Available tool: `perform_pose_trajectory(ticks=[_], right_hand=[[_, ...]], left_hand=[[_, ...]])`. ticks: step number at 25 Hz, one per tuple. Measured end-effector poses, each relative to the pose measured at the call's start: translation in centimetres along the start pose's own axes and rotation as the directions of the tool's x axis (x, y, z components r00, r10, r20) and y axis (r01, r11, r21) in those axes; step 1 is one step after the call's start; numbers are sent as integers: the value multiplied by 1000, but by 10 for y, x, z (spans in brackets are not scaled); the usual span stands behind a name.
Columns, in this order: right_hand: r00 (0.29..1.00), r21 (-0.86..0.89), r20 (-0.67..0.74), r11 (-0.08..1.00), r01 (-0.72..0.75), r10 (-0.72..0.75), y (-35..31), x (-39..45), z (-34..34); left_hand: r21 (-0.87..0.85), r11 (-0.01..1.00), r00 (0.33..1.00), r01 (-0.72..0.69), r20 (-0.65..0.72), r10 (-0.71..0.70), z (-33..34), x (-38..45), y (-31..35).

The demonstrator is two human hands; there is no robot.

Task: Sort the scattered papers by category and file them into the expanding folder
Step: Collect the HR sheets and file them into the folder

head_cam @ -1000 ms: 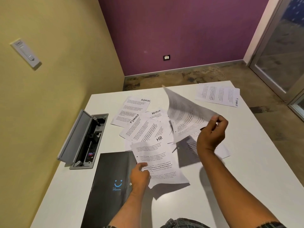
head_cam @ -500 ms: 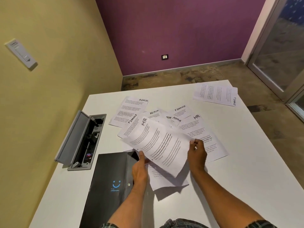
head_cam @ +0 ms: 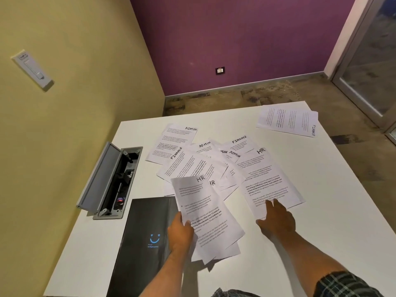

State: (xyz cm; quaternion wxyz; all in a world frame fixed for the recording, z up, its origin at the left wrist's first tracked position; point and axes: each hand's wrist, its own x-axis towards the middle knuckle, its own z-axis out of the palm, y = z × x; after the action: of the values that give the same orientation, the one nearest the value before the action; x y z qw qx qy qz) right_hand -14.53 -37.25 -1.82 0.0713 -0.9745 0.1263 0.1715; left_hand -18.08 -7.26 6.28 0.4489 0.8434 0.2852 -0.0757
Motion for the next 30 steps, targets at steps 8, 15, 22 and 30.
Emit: perform_pose_trajectory(ticks=[8,15,22,30], right_hand=[[990,-141,-65,983,118,-128,-14,14,-15],[1000,-44,-28,999,-2,0,-6,25,-52],[677,266,-720,839,474,-155,-52,-14,-47],[341,-90,-546,459,884,-765,-118,-55,-36]], left_hand=[[104,994,999,-22,-44,26,-7,-1,-6],[77,997,998,-17,-61,22,-4,4,-11],[65,998,999,0,-43,2,6,3,-11],[-496,845,973,200,-3,-232,3,6,21]])
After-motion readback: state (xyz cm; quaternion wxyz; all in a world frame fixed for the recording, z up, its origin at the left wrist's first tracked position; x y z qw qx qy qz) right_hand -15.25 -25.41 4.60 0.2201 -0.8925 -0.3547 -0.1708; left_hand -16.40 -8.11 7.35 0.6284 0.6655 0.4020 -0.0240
